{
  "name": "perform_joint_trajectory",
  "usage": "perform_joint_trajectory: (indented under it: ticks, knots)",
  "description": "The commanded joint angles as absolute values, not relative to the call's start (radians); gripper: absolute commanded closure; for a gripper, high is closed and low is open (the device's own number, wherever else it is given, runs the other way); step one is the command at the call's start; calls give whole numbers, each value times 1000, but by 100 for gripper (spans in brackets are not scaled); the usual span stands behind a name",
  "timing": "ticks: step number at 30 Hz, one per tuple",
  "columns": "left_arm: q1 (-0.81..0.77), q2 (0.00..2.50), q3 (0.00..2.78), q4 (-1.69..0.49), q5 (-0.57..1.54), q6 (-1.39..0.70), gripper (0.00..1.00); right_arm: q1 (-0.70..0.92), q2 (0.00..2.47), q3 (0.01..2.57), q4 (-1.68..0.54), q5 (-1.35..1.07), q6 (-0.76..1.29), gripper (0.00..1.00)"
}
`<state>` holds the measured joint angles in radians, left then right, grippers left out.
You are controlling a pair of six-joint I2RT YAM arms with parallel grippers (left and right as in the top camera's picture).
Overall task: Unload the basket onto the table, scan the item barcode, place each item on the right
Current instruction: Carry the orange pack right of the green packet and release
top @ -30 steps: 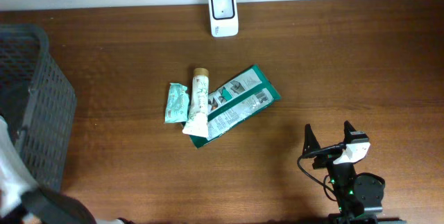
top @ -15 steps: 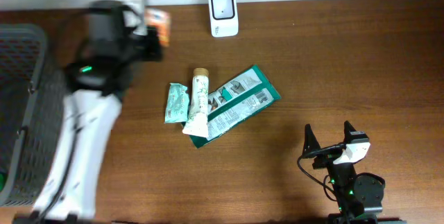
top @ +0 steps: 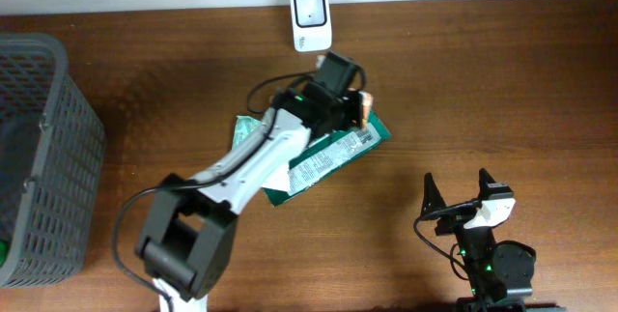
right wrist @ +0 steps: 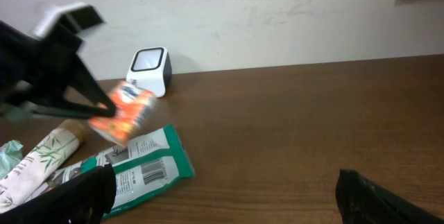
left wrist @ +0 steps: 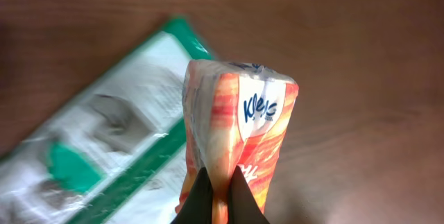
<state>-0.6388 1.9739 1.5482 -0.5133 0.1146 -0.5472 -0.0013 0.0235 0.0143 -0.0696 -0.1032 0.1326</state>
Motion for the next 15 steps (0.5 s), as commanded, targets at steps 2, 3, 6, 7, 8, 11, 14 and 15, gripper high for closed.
perform_joint_trajectory:
  ticks: [2, 3, 6, 7, 8, 11, 14, 15]
  knots:
    - [-708, 2065, 1549, -414, 358, -522, 100, -7, 19, 6, -70, -101, 139, 2]
    - [-725, 2077, 1549, -409, 372, -522, 100, -7, 19, 6, -70, -101, 139, 2]
    - [-762, 2082, 1549, -387, 372, -522, 92, -7, 19, 6, -70, -101, 139, 2]
    - [-770, 2082, 1549, -377, 371, -522, 89, -7, 19, 6, -70, -101, 138, 2]
    - [-782, 2082, 1549, -366, 371, -522, 81, -7, 19, 6, -70, -101, 138, 2]
    - [-799, 2082, 1549, -358, 369, -522, 30, -7, 19, 6, -70, -101, 138, 2]
    - [-773, 2082, 1549, -360, 273, -522, 18, -7, 19, 6, -70, -101, 139, 2]
    - [-748, 2081, 1551, -360, 266, -510, 13, -7, 19, 6, -70, -101, 138, 2]
